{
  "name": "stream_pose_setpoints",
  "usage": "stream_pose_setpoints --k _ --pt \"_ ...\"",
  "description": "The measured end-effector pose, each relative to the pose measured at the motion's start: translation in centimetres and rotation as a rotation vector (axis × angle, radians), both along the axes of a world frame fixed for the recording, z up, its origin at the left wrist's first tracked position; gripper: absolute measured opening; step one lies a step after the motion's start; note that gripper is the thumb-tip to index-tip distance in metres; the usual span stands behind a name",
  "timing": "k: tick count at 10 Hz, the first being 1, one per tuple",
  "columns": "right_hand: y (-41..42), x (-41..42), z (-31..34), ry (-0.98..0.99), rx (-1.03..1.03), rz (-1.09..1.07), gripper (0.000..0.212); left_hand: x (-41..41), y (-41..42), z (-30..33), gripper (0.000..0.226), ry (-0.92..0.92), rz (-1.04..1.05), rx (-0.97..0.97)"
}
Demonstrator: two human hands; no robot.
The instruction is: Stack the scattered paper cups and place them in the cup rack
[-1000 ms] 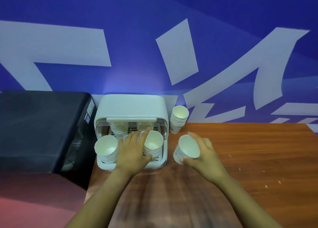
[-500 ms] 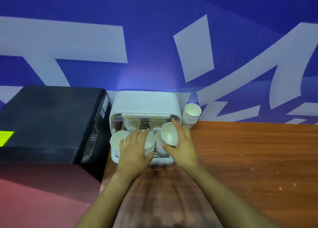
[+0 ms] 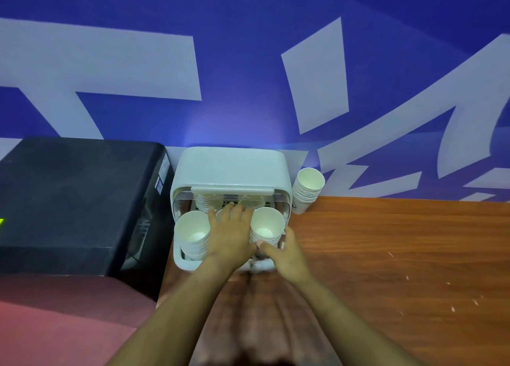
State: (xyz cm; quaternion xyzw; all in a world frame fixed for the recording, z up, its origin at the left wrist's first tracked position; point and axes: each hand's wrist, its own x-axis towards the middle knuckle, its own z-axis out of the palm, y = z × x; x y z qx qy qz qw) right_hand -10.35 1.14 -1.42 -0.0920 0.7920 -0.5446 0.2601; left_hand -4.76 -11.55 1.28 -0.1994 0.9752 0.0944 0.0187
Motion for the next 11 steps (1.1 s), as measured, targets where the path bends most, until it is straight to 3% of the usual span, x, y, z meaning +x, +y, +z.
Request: stream_pose_setpoints --k 1,2,3,6,7,8,9,11 --pt "-0.8 -1.1 -0.6 -0.138 -0.047 -0.078 0.065 -1.4 -0.2 0.6 0.063 -0.051 0.011 0.018" --pt "-1.5 -2.0 -0.6 -0.153 -0.070 -0.079 0.062 -1.8 -0.4 0.4 0.060 -0.050 0.018 0.035" --pt "-2.4 -2.4 -0.9 -0.142 -0.086 -0.083 0.053 -2.1 -0.6 0.0 0.061 -0.038 0.030 0.051" --pt "-3.4 -2.0 -1.4 0.023 -0.060 -0.188 0.066 -3.4 -0.9 -0.6 0.062 -0.105 0.056 0.045" --pt "-2.9 -1.7 -1.9 -0.081 -0.115 -0.248 0.049 -3.2 -0.9 -0.5 0.061 -0.108 0.048 0.038" --pt "-1.9 -1.6 -2.1 -0.176 -0.096 -0.312 0.056 -2.8 -0.8 -0.2 0.066 -0.105 0.072 0.051" --pt "-0.5 -2.5 -2.0 -0.196 -0.068 -0.295 0.071 -2.1 -0.5 0.0 0.065 -0.048 0.071 0.068" --pt "2.4 -3.3 -0.2 -0.128 -0.003 -0.225 0.053 -0.2 -0.3 1.1 0.064 0.038 0.095 0.082"
